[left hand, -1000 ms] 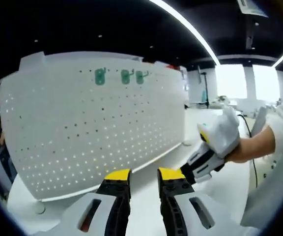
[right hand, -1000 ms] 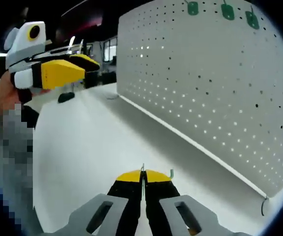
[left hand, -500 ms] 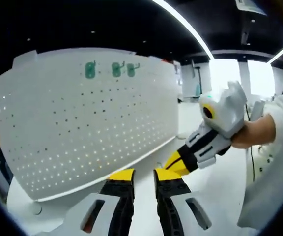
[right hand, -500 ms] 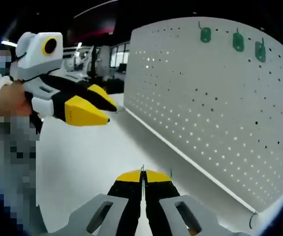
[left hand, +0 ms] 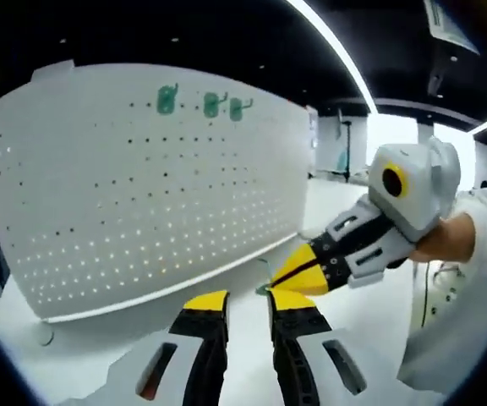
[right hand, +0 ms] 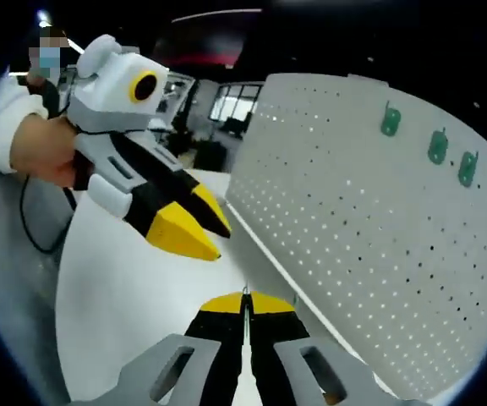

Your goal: Insert the hook assembly into the mounting plate slot until the hook locks in place.

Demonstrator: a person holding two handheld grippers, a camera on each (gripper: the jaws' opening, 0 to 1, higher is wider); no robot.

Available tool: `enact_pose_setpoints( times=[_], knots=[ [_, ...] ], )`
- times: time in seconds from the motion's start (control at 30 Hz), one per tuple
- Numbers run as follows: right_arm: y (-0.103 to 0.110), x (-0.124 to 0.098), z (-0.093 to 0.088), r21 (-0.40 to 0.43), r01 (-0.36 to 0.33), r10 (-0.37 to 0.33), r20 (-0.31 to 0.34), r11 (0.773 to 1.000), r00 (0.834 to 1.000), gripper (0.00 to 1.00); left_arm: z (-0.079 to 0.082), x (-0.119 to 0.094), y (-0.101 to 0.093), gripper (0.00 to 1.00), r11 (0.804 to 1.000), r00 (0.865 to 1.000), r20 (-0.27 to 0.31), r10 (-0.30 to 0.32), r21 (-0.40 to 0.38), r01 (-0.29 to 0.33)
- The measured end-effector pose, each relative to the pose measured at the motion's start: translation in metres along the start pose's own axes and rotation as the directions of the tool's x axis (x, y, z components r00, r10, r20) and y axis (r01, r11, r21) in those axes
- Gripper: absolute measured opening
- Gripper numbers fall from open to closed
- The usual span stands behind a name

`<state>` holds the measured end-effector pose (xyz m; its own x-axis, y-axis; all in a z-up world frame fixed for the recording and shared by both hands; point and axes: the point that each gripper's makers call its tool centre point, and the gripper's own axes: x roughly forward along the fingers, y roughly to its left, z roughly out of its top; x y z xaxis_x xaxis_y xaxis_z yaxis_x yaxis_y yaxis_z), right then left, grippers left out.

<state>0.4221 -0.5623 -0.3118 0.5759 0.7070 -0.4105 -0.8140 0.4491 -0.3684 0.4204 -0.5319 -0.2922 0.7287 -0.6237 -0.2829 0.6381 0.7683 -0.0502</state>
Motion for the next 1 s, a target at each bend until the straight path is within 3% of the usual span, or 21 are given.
enact_pose_setpoints(
  times=[0.17,0.43,0.73,0.87,1.0],
  knots=[
    [0.003,-0.001,0.001,-0.048,-0.01,0.011,0.012,0.999,1.0,0.0,0.002,-0.002,0.003,0.21,0.999,1.0,0.001,-0.019,-0.029,0.019],
    [0.007,-0.003,0.007,-0.106,-0.024,0.029,0.051,0.994,0.998,0.0,-0.005,-0.006,-0.005,0.23,0.982,0.991,-0.024,-0.135,-0.133,0.131],
    [0.011,-0.004,0.008,-0.116,-0.04,0.047,0.059,0.992,0.997,0.0,-0.009,-0.005,-0.008,0.24,0.975,0.987,-0.034,-0.155,-0.164,0.147],
    [0.016,-0.003,0.013,-0.054,-0.074,0.078,0.087,0.996,0.993,0.0,-0.011,-0.005,-0.008,0.23,0.978,0.987,-0.04,-0.154,-0.149,0.147],
    [0.015,-0.005,0.015,-0.028,-0.084,0.087,0.104,0.996,0.991,0.0,-0.014,-0.006,-0.004,0.15,0.99,0.988,-0.064,-0.14,-0.032,0.138]
  ],
)
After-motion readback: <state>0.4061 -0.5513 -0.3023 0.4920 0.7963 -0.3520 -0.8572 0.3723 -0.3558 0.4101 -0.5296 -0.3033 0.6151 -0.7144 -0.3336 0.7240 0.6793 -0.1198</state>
